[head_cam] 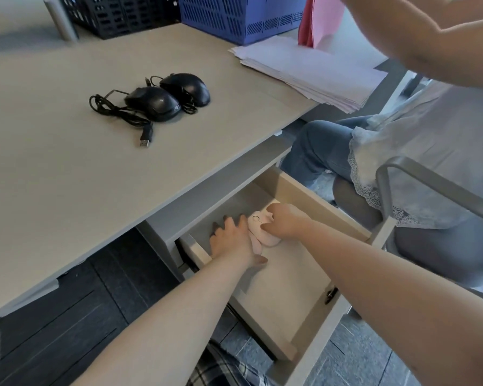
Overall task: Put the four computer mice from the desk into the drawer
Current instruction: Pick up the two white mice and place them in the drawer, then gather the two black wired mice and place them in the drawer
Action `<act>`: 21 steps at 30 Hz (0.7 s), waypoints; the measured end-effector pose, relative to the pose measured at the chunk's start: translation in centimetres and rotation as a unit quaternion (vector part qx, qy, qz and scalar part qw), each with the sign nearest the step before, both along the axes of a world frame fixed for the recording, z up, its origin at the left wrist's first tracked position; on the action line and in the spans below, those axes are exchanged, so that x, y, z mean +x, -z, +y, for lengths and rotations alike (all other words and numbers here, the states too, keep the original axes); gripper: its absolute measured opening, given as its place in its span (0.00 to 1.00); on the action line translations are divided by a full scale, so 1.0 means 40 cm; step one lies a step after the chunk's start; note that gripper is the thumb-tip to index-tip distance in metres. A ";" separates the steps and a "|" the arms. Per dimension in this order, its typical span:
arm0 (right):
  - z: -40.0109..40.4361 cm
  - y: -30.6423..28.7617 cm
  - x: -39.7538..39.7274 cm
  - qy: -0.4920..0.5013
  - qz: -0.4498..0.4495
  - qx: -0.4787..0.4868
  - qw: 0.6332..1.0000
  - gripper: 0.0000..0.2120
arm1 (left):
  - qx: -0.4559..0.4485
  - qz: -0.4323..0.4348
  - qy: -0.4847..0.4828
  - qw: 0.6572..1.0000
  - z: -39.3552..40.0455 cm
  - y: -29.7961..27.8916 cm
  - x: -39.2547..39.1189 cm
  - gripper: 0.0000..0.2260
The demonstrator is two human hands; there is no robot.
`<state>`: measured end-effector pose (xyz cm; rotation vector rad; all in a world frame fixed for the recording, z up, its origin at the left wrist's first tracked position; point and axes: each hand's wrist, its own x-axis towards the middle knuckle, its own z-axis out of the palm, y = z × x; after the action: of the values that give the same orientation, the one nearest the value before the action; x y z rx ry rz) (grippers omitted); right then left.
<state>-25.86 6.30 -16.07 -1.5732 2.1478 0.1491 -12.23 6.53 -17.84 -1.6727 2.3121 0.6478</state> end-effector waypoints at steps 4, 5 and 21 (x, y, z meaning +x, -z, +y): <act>-0.007 -0.057 0.007 0.003 0.011 -0.070 0.997 0.18 | -0.089 0.081 0.024 0.992 -0.005 -0.076 0.006 0.24; -0.009 -0.078 0.012 0.011 0.009 -0.106 0.994 0.16 | -0.109 0.105 0.026 0.988 -0.006 -0.106 0.008 0.18; -0.212 -0.325 0.150 0.019 -0.050 -0.361 0.931 0.26 | -0.296 0.149 -0.130 0.934 -0.257 -0.408 0.166 0.26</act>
<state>-19.87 -2.16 -3.09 -1.8450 2.2733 -0.8061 -5.57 -3.75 -1.51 -2.3119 2.7105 0.2620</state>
